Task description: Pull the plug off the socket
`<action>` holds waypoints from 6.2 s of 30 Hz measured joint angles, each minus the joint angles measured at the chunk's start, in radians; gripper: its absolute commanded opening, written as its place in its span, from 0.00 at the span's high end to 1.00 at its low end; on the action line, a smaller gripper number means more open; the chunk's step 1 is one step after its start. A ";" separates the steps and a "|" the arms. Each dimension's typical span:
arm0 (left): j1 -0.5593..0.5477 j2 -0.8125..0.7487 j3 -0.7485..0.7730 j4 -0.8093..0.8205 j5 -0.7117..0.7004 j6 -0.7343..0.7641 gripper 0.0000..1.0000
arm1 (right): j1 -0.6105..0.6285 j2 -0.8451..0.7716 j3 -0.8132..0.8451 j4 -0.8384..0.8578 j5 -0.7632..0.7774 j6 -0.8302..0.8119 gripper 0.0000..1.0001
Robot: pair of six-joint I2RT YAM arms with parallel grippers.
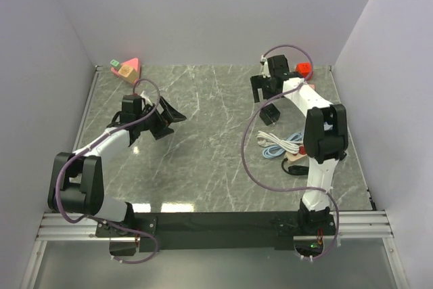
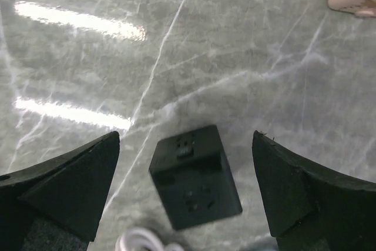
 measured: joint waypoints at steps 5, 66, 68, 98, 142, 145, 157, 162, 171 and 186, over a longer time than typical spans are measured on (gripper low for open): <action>0.038 0.006 0.003 0.001 0.016 0.007 0.01 | 0.000 0.091 0.034 0.006 0.002 -0.019 0.01; 0.339 0.514 0.839 -0.372 -0.312 0.148 0.01 | -0.179 0.192 0.353 0.250 0.256 0.885 0.03; 0.343 0.585 0.951 -0.421 -0.392 0.155 0.01 | -0.156 0.081 0.265 0.251 0.240 0.825 0.03; 0.315 1.098 1.418 -0.352 -0.393 0.021 0.90 | 0.068 -0.254 -0.224 0.254 0.051 0.542 0.04; -0.298 -0.293 0.237 -0.526 -0.582 0.042 0.01 | 0.435 -0.309 -0.134 -0.105 0.058 0.565 0.04; -0.137 -0.349 0.179 -0.526 -0.570 0.043 0.01 | 0.530 -0.262 -0.067 -0.134 0.064 0.558 0.01; 0.069 -0.370 0.008 -0.517 -0.431 0.043 0.01 | 0.823 0.048 0.208 -0.347 0.218 0.634 0.00; 0.079 -0.390 -0.027 -0.506 -0.401 0.044 0.01 | 0.849 0.169 0.296 -0.424 0.294 0.658 0.07; 0.096 -0.406 -0.115 -0.447 -0.315 0.056 0.01 | 0.851 0.163 0.192 -0.376 0.289 0.636 1.00; -0.024 -0.273 -0.190 -0.113 -0.057 0.040 0.01 | 0.591 -0.249 -0.311 0.235 -0.394 0.698 1.00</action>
